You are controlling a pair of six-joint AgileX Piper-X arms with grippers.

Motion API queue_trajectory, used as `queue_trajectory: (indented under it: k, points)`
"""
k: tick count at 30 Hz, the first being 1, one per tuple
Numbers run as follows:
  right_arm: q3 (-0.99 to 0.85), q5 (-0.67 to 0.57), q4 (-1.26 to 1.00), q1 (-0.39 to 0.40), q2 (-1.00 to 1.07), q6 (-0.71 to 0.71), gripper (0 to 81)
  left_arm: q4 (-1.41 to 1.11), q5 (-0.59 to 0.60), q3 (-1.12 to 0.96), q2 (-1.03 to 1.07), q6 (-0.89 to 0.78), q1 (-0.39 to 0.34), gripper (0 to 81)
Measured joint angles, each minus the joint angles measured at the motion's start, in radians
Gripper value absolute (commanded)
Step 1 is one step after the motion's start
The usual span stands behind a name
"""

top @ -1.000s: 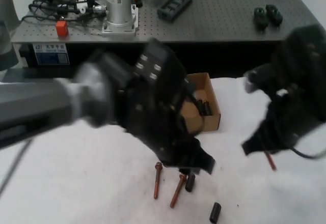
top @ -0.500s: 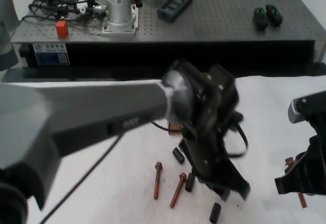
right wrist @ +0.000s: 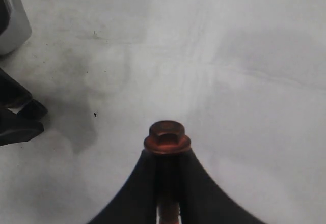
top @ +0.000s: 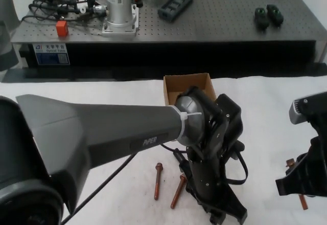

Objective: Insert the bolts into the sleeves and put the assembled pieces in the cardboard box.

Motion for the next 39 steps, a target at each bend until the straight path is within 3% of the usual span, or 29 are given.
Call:
queue_trajectory:
  k: [4,5,9,16,18,21,24,29,39]
  points:
    - [0.000,0.000,0.000,0.000,0.000,0.000,0.9,0.000,0.009,-0.002,0.005,0.000,0.000,2.3]
    - [0.000,-0.003,0.000,0.000,0.000,0.000,0.9,0.000,0.016,-0.004,0.006,0.000,0.000,0.4]
    - [0.000,-0.049,-0.016,0.000,-0.009,0.020,0.9,0.000,0.085,-0.006,0.006,0.000,0.000,0.3]
    - [0.000,-0.314,-0.218,0.000,-0.104,0.188,0.9,-0.077,0.054,0.102,-0.144,-0.005,0.003,0.6]
    - [0.018,-0.403,-0.392,0.011,-0.128,0.260,0.9,-0.188,0.041,0.213,-0.262,-0.012,0.007,0.6]
    - [0.048,-0.601,-0.602,0.044,-0.129,0.493,0.9,-0.423,0.033,0.416,-0.456,-0.020,0.013,0.6]
    - [0.069,-0.623,-0.750,0.080,-0.129,0.573,0.9,-0.707,0.064,0.620,-0.618,-0.027,0.013,0.6]
    - [0.070,-0.622,-0.808,0.134,-0.129,0.606,0.9,-1.114,0.087,0.855,-0.779,-0.113,0.013,0.6]
    - [0.070,-0.603,-0.807,0.147,-0.129,0.578,0.9,-1.284,0.090,0.895,-0.820,-0.243,0.013,0.6]
